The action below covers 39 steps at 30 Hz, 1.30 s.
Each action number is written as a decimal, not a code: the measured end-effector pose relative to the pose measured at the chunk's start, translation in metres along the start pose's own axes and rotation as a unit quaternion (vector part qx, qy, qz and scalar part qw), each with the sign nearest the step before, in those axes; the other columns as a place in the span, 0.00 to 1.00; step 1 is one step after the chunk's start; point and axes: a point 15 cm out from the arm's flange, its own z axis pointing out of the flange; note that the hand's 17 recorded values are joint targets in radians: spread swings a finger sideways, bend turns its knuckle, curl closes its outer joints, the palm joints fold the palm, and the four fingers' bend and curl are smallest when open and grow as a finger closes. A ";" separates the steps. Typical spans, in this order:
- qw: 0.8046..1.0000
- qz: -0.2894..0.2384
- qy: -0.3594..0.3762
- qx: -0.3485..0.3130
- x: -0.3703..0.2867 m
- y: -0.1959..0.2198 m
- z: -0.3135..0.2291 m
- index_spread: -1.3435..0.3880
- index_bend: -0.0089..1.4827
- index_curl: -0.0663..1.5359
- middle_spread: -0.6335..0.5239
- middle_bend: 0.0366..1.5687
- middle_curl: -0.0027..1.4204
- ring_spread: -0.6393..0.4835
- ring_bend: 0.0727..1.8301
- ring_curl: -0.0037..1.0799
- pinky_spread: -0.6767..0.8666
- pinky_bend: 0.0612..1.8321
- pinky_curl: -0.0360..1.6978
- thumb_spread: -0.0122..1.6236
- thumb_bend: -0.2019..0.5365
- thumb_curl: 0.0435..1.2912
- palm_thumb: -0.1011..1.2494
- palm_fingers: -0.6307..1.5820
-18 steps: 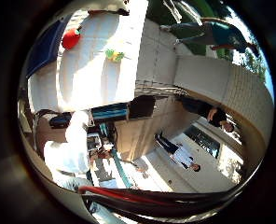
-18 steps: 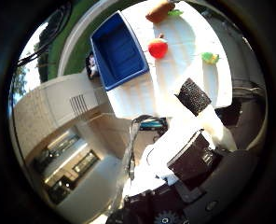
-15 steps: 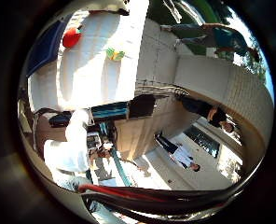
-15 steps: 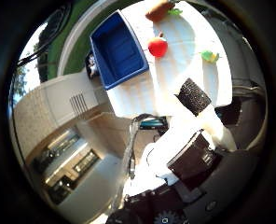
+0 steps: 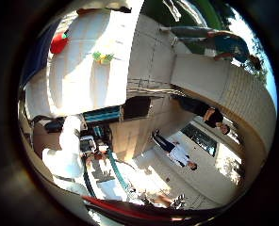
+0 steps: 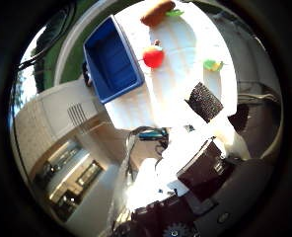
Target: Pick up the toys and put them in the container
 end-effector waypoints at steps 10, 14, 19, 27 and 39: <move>0.997 -0.075 -0.014 0.031 0.043 -0.033 0.067 0.68 0.11 0.25 0.59 0.07 0.21 0.80 0.12 0.31 0.71 0.22 0.12 0.79 0.25 0.23 0.59 0.37; 0.993 -0.114 -0.011 0.027 0.035 -0.055 0.136 0.66 0.10 0.24 0.58 0.06 0.20 0.79 0.13 0.32 0.71 0.25 0.13 0.76 0.24 0.24 0.60 0.33; 0.991 -0.120 0.004 0.059 0.038 -0.089 0.163 0.65 0.12 0.23 0.57 0.08 0.20 0.79 0.14 0.32 0.71 0.26 0.14 0.73 0.24 0.24 0.61 0.33; 0.991 -0.117 0.002 0.064 0.037 -0.103 0.173 0.66 0.12 0.23 0.51 0.15 0.23 0.76 0.25 0.34 0.72 0.29 0.12 0.70 0.25 0.25 0.65 0.59; 0.991 -0.109 -0.011 0.073 0.035 -0.114 0.177 0.47 0.19 0.16 0.38 0.59 0.50 0.55 0.63 0.67 0.65 0.66 0.27 0.69 0.26 0.30 0.75 0.80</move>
